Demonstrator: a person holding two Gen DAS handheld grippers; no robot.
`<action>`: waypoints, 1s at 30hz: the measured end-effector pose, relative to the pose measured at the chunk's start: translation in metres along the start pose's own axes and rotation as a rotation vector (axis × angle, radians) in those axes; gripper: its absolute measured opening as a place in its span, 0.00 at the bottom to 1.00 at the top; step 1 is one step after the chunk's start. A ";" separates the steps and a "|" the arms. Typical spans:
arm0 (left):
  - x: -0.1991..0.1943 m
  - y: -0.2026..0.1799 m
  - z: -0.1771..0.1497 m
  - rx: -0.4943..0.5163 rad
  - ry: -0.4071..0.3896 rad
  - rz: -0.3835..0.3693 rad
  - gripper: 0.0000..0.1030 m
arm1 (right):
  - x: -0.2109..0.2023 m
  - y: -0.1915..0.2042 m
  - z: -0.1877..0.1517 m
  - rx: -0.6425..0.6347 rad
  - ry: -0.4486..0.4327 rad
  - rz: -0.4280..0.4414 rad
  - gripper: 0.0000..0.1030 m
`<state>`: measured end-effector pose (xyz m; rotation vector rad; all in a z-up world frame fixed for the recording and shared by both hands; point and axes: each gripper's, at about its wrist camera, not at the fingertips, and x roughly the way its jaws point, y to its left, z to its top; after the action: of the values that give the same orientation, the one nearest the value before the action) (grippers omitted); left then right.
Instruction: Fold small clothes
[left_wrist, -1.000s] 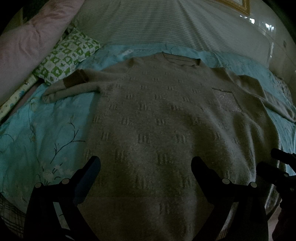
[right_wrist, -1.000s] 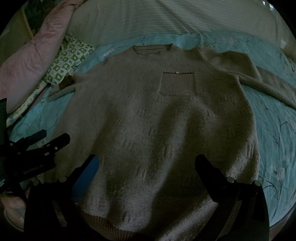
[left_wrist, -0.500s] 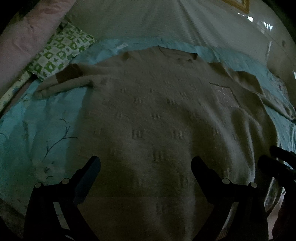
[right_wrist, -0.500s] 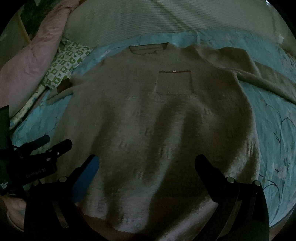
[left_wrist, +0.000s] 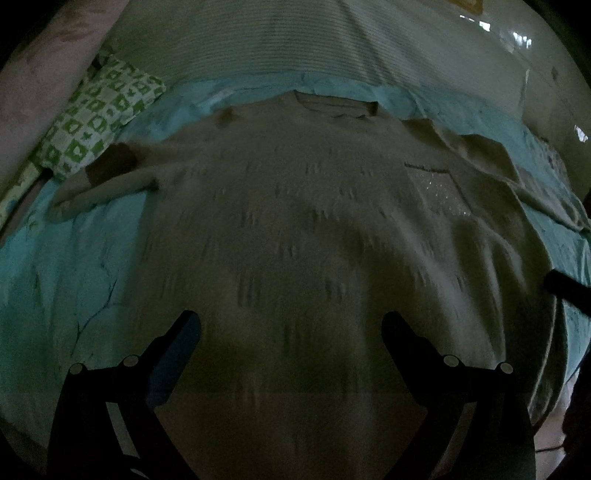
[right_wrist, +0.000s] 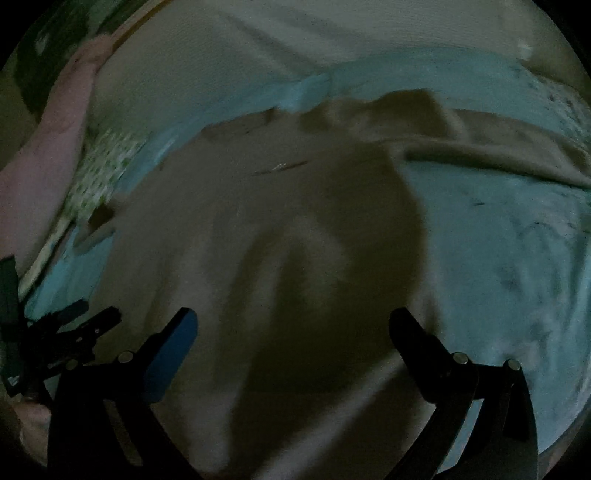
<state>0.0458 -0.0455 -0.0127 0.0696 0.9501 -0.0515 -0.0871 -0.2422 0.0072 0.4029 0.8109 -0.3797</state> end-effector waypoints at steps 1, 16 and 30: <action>0.002 0.000 0.003 0.001 0.002 -0.006 0.96 | -0.003 -0.009 0.003 0.015 -0.013 -0.016 1.00; 0.036 -0.011 0.081 0.054 0.004 0.021 0.96 | -0.049 -0.270 0.083 0.521 -0.220 -0.253 0.85; 0.084 -0.008 0.119 0.030 0.039 0.005 0.96 | -0.042 -0.345 0.126 0.649 -0.272 -0.258 0.13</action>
<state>0.1907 -0.0641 -0.0118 0.1004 0.9882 -0.0601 -0.1984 -0.5924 0.0487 0.8322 0.4561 -0.9263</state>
